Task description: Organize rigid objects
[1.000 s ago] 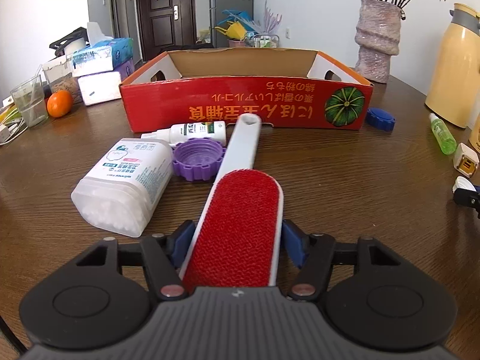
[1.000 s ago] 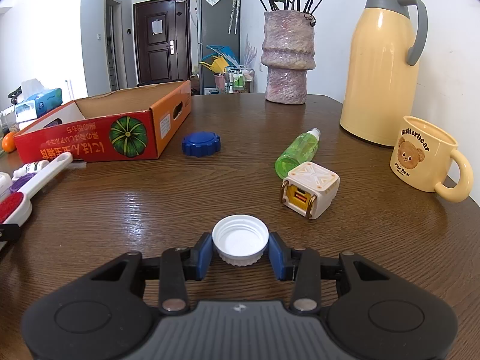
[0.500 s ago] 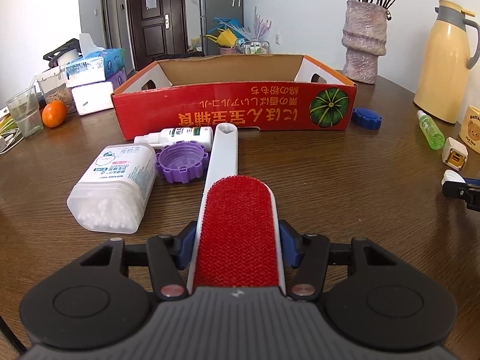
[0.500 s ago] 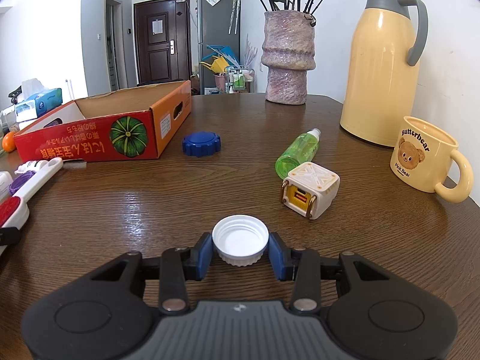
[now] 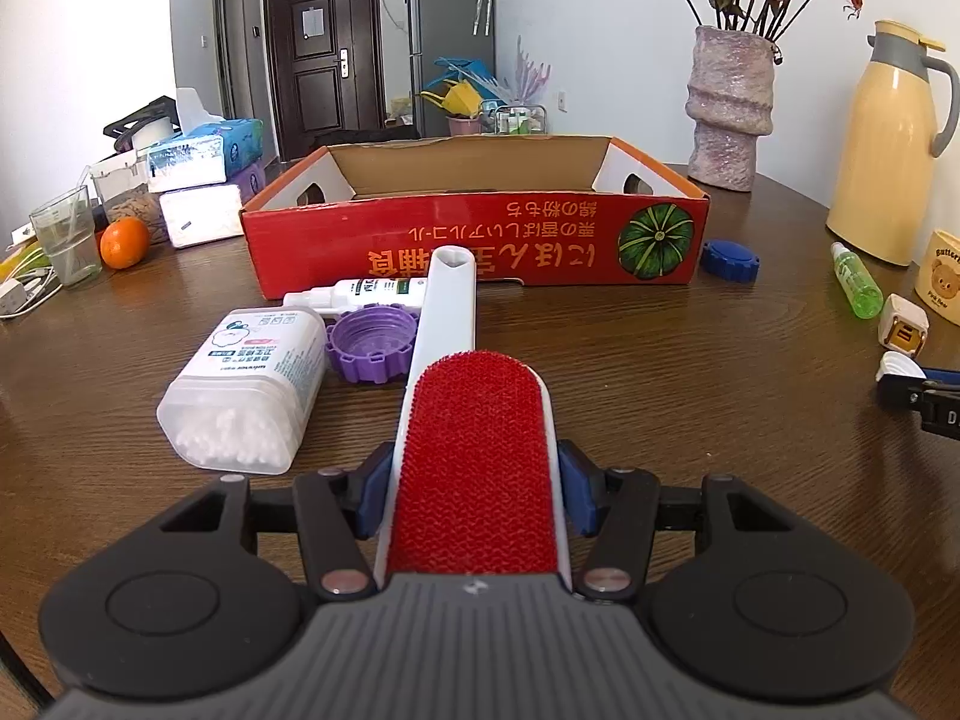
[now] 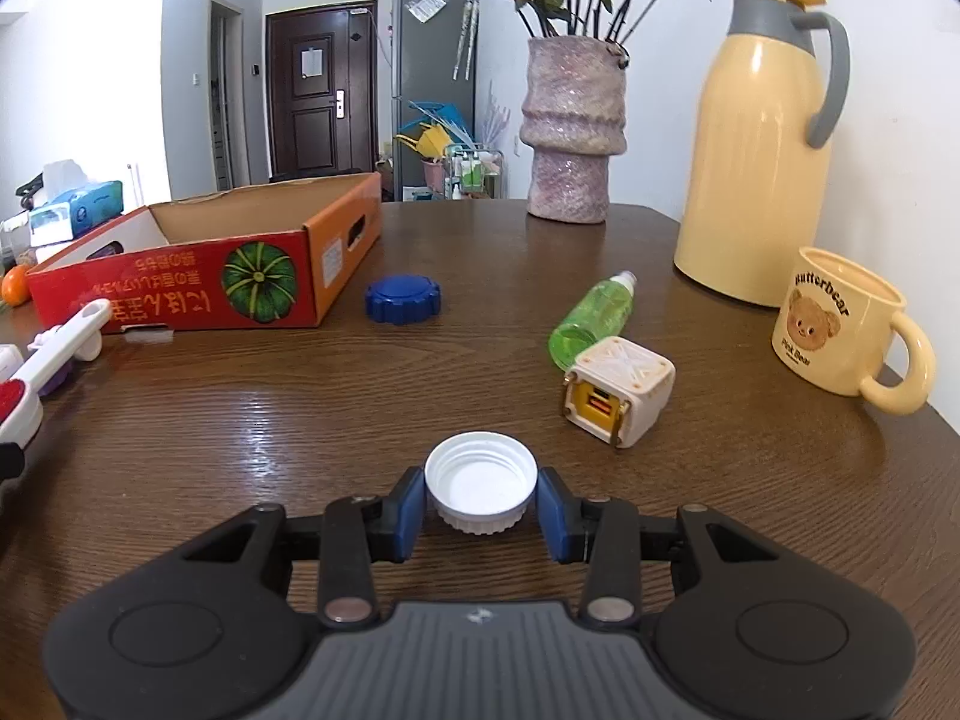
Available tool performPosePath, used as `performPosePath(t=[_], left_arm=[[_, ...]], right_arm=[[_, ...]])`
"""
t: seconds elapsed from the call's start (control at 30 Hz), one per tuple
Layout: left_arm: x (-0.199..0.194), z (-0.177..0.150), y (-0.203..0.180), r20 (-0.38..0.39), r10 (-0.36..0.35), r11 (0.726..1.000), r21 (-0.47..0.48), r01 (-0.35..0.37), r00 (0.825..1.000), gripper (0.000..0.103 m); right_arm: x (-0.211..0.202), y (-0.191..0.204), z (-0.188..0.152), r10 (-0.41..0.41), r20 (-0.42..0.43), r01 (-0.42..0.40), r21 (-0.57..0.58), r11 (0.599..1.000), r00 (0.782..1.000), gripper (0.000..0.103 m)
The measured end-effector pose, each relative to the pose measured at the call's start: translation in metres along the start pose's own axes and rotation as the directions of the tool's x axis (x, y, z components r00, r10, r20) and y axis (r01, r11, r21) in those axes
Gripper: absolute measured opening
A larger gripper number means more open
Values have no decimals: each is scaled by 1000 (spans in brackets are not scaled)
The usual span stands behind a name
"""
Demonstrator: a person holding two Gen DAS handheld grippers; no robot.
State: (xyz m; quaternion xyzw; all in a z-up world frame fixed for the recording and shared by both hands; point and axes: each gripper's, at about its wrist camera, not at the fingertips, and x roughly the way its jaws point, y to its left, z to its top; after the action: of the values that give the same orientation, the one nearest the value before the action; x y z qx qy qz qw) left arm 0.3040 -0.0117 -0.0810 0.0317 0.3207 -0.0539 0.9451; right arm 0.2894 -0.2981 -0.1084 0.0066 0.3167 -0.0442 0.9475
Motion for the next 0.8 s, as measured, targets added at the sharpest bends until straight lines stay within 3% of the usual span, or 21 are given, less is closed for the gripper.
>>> performPosePath(t=[0.8], left_arm=[[-24, 33, 7, 84, 3, 1000, -21, -2, 996, 56]], right_arm=[[-15, 53, 31, 119, 67, -114, -77, 991, 991, 39]])
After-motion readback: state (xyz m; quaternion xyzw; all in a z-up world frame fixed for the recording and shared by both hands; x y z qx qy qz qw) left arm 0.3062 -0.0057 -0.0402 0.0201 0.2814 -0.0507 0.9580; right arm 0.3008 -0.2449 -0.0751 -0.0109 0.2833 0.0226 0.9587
